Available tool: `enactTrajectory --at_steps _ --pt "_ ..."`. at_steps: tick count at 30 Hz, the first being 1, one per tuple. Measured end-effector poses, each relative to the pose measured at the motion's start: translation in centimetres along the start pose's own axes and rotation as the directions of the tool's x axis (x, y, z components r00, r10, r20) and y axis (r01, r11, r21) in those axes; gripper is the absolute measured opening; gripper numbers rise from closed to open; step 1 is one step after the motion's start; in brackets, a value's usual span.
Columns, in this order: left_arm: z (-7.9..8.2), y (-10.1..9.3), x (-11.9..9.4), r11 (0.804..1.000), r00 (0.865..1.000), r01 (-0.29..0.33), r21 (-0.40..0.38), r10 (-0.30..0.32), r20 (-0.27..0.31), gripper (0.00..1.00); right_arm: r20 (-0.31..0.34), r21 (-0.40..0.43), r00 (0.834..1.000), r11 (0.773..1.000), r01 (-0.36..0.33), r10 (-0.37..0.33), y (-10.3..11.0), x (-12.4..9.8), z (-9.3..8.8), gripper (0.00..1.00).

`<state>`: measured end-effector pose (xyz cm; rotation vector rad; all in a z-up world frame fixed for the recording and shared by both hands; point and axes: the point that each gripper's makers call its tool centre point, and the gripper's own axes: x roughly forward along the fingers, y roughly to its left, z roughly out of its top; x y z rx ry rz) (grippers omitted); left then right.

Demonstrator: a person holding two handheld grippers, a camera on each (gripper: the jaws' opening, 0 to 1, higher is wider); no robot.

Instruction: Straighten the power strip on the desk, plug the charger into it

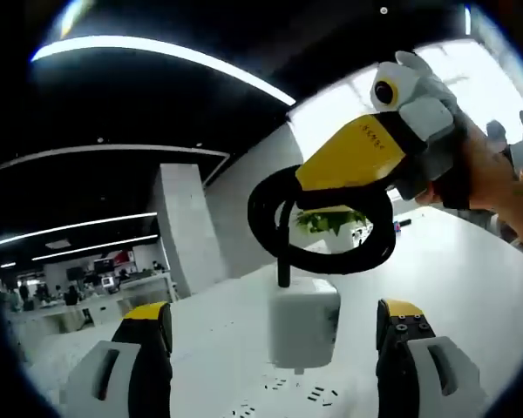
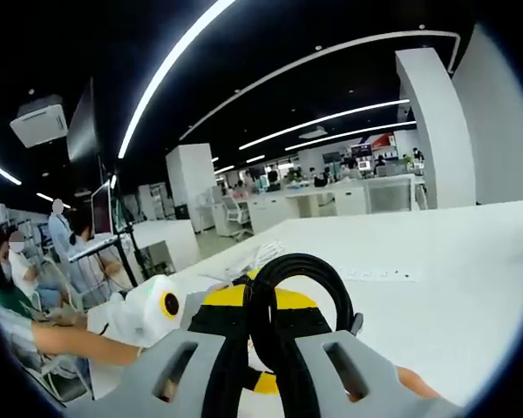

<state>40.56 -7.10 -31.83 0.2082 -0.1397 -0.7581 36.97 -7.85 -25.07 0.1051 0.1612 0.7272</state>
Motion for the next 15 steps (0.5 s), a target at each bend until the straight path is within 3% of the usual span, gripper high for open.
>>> enactTrajectory --at_steps 6,15 --pt "-0.6 0.1 -2.1 0.995 0.995 -0.102 0.02 0.101 0.003 0.99 -0.003 0.005 1.0 1.0 0.01 -0.01 -0.3 0.3 -0.4 0.06" --pt "-0.7 0.7 -2.9 0.981 0.985 -0.169 -0.1 0.171 0.013 0.99 -0.01 0.02 1.0 1.0 0.014 -0.014 -0.6 0.7 -0.8 0.06"
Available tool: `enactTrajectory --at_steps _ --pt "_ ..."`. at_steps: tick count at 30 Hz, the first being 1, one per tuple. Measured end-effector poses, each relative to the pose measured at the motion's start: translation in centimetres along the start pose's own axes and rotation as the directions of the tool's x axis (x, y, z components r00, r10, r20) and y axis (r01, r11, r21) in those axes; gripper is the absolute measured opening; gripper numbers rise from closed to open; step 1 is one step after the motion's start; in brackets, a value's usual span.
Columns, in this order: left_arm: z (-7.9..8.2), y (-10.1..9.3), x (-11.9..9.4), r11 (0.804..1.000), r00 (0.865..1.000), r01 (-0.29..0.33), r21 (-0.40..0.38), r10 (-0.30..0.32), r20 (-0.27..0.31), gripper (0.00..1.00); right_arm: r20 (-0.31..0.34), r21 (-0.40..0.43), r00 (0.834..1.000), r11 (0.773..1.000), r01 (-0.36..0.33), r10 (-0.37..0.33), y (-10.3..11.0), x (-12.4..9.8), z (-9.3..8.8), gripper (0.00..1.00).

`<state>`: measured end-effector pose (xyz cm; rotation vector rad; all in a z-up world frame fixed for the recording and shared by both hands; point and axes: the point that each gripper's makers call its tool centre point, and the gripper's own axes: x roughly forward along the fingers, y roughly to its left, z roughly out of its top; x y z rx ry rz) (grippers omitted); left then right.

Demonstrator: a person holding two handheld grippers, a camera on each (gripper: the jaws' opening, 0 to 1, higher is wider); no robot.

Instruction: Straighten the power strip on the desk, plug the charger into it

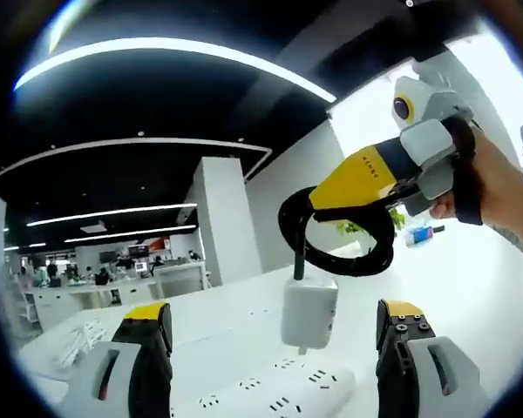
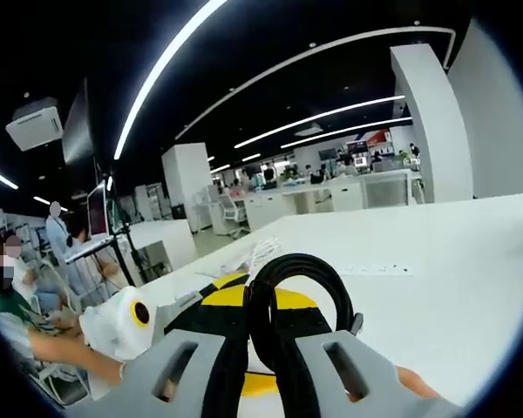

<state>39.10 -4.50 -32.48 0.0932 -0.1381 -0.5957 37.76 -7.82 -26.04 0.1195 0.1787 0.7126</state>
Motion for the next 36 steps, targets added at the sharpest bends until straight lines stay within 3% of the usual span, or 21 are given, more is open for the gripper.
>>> enactTrajectory --at_steps 4,8,12,20,26,36 --pt "-0.2 -0.1 0.3 1.0 1.0 -0.003 -0.017 0.002 -0.008 0.98 -0.003 -0.001 1.0 1.0 -0.002 0.002 0.2 0.0 -0.1 0.06" --pt "-0.8 -0.3 0.6 0.999 1.0 0.013 -0.035 -0.014 -0.026 0.88 -0.007 -0.006 1.0 1.0 -0.003 0.003 0.3 0.0 -0.1 0.06" --pt "-0.9 -0.4 0.8 0.999 1.0 0.006 -0.042 -0.007 -0.023 0.88 -0.017 -0.008 1.0 1.0 0.0 0.0 0.4 0.1 -0.5 0.06" --pt "-1.1 -1.2 1.2 1.0 0.999 0.026 -0.012 -0.026 -0.039 0.78 -0.023 -0.01 1.0 1.0 -0.007 0.007 0.7 0.2 -0.8 0.06" --pt "-1.0 -1.4 1.1 0.999 0.998 0.04 0.007 -0.04 -0.039 0.56 -0.027 -0.013 1.0 1.0 -0.008 0.008 0.7 0.2 -0.8 0.06" --pt "-0.7 -2.1 1.3 0.996 0.997 0.081 0.025 -0.08 -0.023 0.41 -0.038 -0.013 0.999 1.0 -0.009 0.008 0.6 0.3 -1.1 0.06"
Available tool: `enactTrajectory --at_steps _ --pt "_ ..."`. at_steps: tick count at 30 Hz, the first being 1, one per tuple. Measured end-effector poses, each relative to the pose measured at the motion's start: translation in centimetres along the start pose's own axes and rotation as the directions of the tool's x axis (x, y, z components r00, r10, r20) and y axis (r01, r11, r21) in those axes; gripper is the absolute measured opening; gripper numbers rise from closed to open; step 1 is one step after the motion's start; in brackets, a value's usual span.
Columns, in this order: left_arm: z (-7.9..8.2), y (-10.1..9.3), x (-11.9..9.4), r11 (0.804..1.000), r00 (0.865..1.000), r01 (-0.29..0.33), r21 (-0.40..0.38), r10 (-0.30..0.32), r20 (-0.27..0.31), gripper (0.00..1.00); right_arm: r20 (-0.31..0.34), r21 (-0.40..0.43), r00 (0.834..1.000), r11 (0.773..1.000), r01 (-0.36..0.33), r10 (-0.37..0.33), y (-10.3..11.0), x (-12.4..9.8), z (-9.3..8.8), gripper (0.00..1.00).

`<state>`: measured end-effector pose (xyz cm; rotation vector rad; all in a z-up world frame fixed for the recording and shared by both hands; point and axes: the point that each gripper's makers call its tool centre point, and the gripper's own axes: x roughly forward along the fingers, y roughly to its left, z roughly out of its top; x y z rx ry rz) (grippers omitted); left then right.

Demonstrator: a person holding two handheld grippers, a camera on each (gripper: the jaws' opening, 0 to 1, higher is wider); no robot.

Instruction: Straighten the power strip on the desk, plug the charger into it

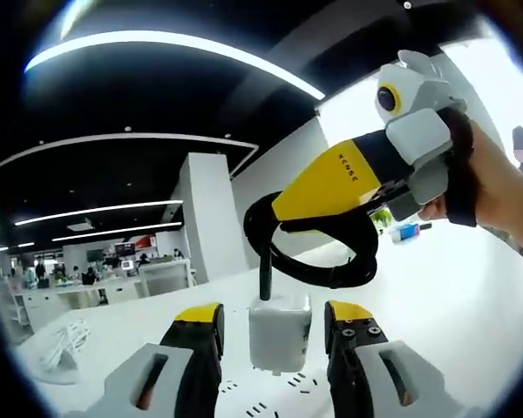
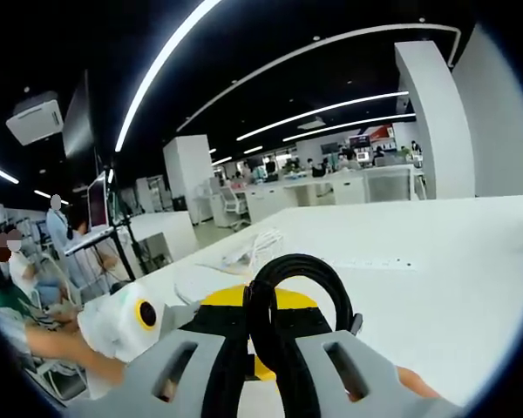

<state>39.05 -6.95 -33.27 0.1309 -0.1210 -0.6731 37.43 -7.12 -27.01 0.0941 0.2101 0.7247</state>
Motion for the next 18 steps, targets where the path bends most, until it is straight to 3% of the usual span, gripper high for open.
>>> enactTrajectory --at_steps 5,12,18 --pt "0.0 -0.3 0.0 1.0 1.0 0.019 -0.002 -0.019 0.003 0.28 0.0 -0.001 1.0 1.0 -0.003 0.003 0.2 0.0 0.0 0.06" --pt "0.0 -0.4 0.0 0.999 0.999 0.04 0.0 -0.04 0.001 0.27 -0.004 -0.005 1.0 1.0 -0.003 0.003 0.1 0.0 -0.1 0.06" --pt "-0.4 -1.1 0.0 0.992 0.992 0.126 -0.023 -0.126 -0.012 0.26 -0.015 -0.007 1.0 1.0 0.0 0.0 -0.1 0.1 -0.4 0.06"
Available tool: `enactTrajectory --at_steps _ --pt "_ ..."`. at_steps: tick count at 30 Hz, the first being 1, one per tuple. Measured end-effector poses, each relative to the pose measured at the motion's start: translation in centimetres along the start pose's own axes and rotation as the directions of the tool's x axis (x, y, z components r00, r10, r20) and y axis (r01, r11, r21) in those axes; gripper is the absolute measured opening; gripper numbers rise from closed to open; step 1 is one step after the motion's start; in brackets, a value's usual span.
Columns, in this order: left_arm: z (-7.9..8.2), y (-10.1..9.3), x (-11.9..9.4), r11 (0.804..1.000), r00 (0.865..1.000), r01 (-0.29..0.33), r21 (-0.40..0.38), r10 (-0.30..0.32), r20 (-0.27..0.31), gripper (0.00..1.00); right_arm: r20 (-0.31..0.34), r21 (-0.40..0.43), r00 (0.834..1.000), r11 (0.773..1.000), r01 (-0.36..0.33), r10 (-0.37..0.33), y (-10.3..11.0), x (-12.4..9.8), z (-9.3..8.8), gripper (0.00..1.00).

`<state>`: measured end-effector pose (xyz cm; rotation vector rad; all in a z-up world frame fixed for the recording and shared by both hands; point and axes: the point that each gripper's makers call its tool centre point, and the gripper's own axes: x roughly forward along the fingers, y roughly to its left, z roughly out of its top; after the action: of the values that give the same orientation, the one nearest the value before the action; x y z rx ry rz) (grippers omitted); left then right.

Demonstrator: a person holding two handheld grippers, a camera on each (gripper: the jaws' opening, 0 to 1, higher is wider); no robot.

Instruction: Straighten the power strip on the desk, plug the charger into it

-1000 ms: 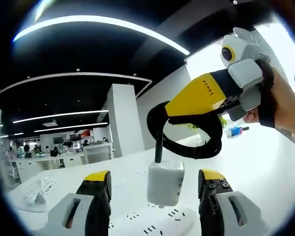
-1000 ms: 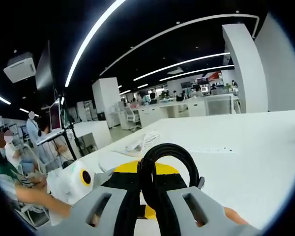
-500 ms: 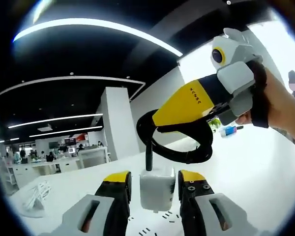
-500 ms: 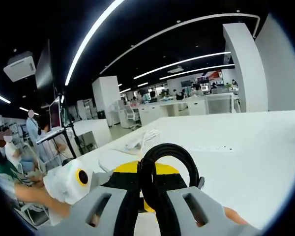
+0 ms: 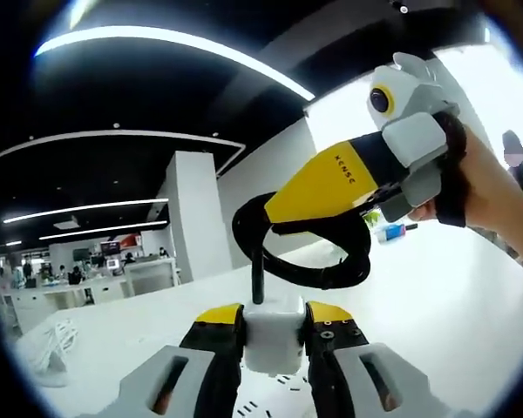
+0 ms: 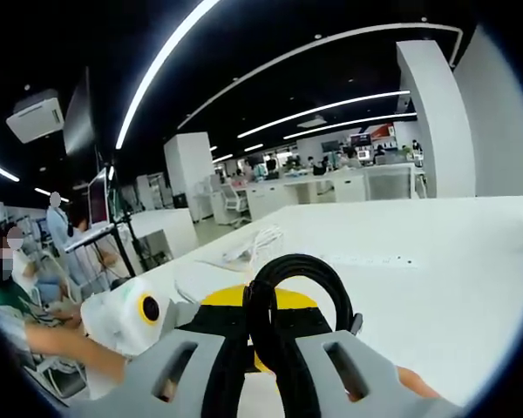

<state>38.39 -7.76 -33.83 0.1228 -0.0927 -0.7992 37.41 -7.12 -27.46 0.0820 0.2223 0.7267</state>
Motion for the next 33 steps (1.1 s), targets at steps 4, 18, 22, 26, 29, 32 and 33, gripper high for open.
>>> enactTrajectory --at_steps 4,18,22,26,29,32,33 --pt "-0.2 -0.1 0.0 0.999 0.999 0.042 0.012 -0.042 -0.012 0.26 -0.005 -0.001 1.0 1.0 0.001 -0.001 0.0 0.0 -0.2 0.06" --pt "-1.0 -0.7 0.3 0.952 0.951 0.306 0.007 -0.305 -0.045 0.25 -0.031 -0.013 1.0 1.0 0.006 -0.006 0.1 -0.1 -1.1 0.06" --pt "-1.2 -1.1 0.5 0.909 0.908 0.417 -0.019 -0.418 -0.045 0.25 -0.04 -0.03 0.999 0.999 0.016 -0.017 0.2 0.1 -1.2 0.06" --pt "-1.4 -1.0 0.9 0.87 0.868 0.492 -0.031 -0.493 -0.06 0.25 -0.052 -0.057 0.998 0.998 0.031 -0.034 0.1 0.5 -1.1 0.06" --pt "-1.7 -1.0 1.0 0.847 0.843 0.531 -0.039 -0.532 -0.082 0.26 -0.063 -0.066 0.997 0.997 0.036 -0.04 -0.2 0.7 -1.2 0.06" --pt "-2.0 -1.0 1.1 0.834 0.828 0.551 -0.046 -0.552 -0.1 0.26 -0.071 -0.064 0.997 0.997 0.04 -0.044 -0.5 0.9 -1.4 0.06" --pt "-2.1 -1.1 1.1 0.832 0.826 0.553 -0.046 -0.554 -0.1 0.26 -0.072 -0.061 0.996 0.997 0.039 -0.043 -0.6 0.9 -1.4 0.06"
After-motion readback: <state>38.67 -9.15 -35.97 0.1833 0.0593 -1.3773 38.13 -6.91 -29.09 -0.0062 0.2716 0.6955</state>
